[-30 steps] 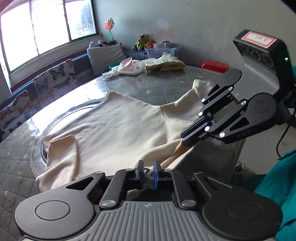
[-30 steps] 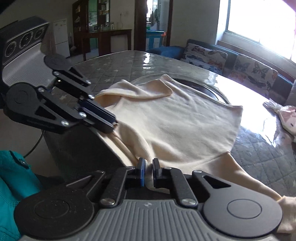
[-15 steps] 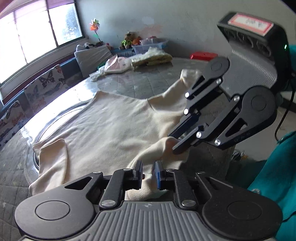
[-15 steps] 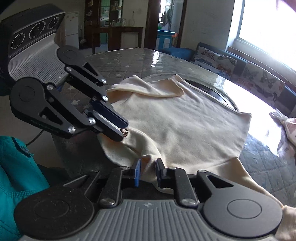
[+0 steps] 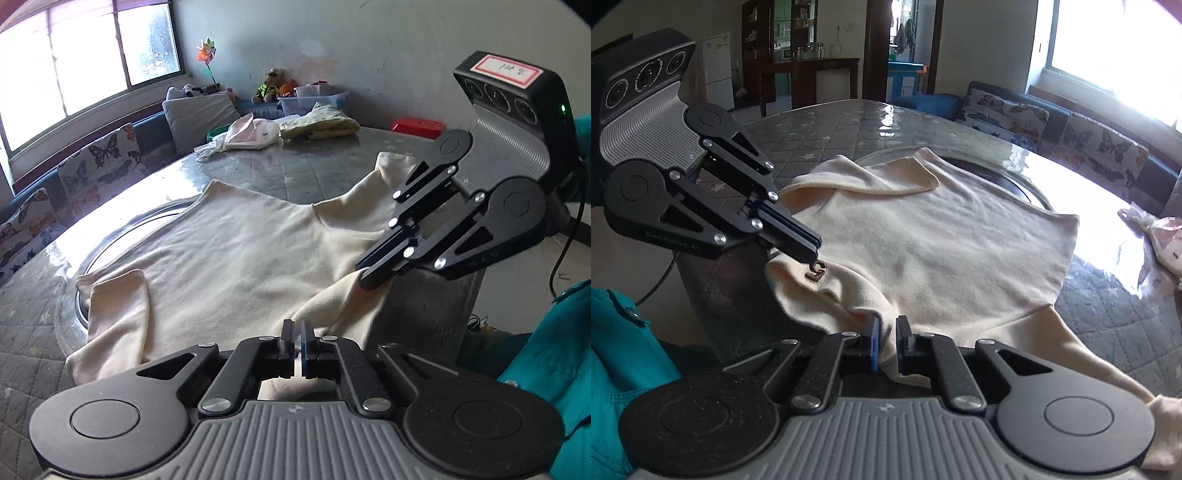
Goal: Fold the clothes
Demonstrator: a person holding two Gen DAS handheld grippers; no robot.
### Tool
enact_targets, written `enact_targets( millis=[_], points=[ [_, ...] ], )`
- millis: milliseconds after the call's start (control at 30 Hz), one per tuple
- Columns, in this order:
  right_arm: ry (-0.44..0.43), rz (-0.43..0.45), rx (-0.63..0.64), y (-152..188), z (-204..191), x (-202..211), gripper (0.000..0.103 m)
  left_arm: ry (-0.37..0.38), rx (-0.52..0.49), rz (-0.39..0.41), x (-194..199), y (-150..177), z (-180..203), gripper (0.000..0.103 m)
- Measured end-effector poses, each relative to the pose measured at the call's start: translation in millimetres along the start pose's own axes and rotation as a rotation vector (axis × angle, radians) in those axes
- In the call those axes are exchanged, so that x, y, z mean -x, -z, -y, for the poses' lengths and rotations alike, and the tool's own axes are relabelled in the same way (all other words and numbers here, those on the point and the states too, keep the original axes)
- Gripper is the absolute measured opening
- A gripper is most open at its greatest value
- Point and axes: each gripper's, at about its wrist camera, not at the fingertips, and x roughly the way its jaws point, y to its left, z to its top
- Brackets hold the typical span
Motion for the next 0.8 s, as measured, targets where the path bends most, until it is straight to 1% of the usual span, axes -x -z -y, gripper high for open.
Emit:
enact_targets(
  millis=[67,133,167,200,267,333,400,467,500,533,567,633,733,800],
  points=[
    [-0.012,-0.010,-0.008,2,2,1,0.008,0.020,0.002,-0.015,0,3,0,0.004],
    [-0.015,-0.018,-0.004,3,3,2,0.008,0.013,-0.010,-0.019,-1,2,3,0.008],
    [-0.012,-0.018,0.003,3,2,2,0.011,0.007,-0.017,-0.015,-3,0,5,0.013],
    [-0.015,-0.014,0.005,2,2,2,0.016,0.006,-0.023,-0.009,-4,-2,6,0.015],
    [-0.019,-0.006,0.014,0,0,1,0.019,0.014,-0.036,0.002,-9,-6,9,0.026],
    [-0.020,-0.001,0.034,-3,-4,-2,0.020,0.017,-0.065,-0.009,-17,-9,12,0.027],
    [-0.022,0.002,0.047,-4,-7,-7,0.020,0.009,-0.088,-0.034,-27,-7,15,0.027],
    [-0.022,0.005,0.054,-4,-9,-12,0.020,-0.002,-0.095,-0.061,-37,-5,15,0.022],
    [-0.021,0.006,0.042,-5,-8,-15,0.019,-0.001,-0.094,-0.067,-40,-5,15,0.018],
    [-0.025,0.005,0.023,-6,-6,-16,0.019,0.006,-0.089,-0.062,-39,-5,14,0.007],
    [-0.032,0.006,0.006,-6,-4,-16,0.019,0.015,-0.080,-0.055,-36,-6,13,0.004],
    [-0.053,0.011,-0.015,-7,0,-13,0.018,0.036,-0.054,-0.034,-28,-6,9,0.003],
    [-0.093,0.002,-0.012,-7,3,-6,0.018,0.062,-0.030,-0.013,-19,-6,5,0.002],
    [-0.117,0.008,-0.017,-7,4,0,0.020,0.075,-0.024,-0.008,-15,-6,3,0.002]
  ],
)
